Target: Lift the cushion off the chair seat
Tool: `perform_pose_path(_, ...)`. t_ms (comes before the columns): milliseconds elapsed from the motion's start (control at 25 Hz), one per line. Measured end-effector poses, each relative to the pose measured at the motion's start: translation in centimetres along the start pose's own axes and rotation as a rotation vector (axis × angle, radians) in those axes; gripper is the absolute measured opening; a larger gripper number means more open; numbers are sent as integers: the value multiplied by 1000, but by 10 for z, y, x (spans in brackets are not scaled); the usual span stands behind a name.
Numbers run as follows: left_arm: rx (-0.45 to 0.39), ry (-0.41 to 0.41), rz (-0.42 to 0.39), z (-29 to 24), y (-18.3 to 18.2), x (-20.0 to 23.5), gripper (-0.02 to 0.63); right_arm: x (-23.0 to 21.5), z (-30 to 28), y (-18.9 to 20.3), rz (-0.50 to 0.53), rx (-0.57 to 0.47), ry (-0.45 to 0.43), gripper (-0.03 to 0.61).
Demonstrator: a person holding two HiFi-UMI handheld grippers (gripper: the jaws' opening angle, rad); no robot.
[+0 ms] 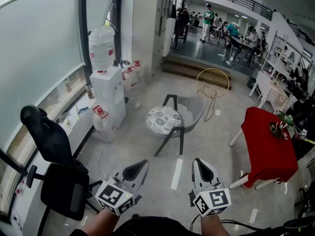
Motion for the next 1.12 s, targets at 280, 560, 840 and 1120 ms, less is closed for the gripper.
perform_pose_path(280,-16,34,38,6,1,-1,8,2,-2,1,-2,3,6,9)
perform_pose_path(560,-20,29,47,10,0,5,8,11,-5,-4,-25,-61,-57,9)
perform_pose_path(840,-27,27,55,23,1,14,8,28,-16,-2,-23,-22,-61,9)
perform_pose_path(1120,-47,40,68,40,4,34,8,53,-30,-2,-7,-6,-69,9)
Point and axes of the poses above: the fingertips, and each gripper's own axes: z backward along the fingers, x to its left, y out of its underside, the point moved 8 cm from there along z, backward along the fingers, and after that the axes turned 4 degrees about x, right-handed, at the moved point
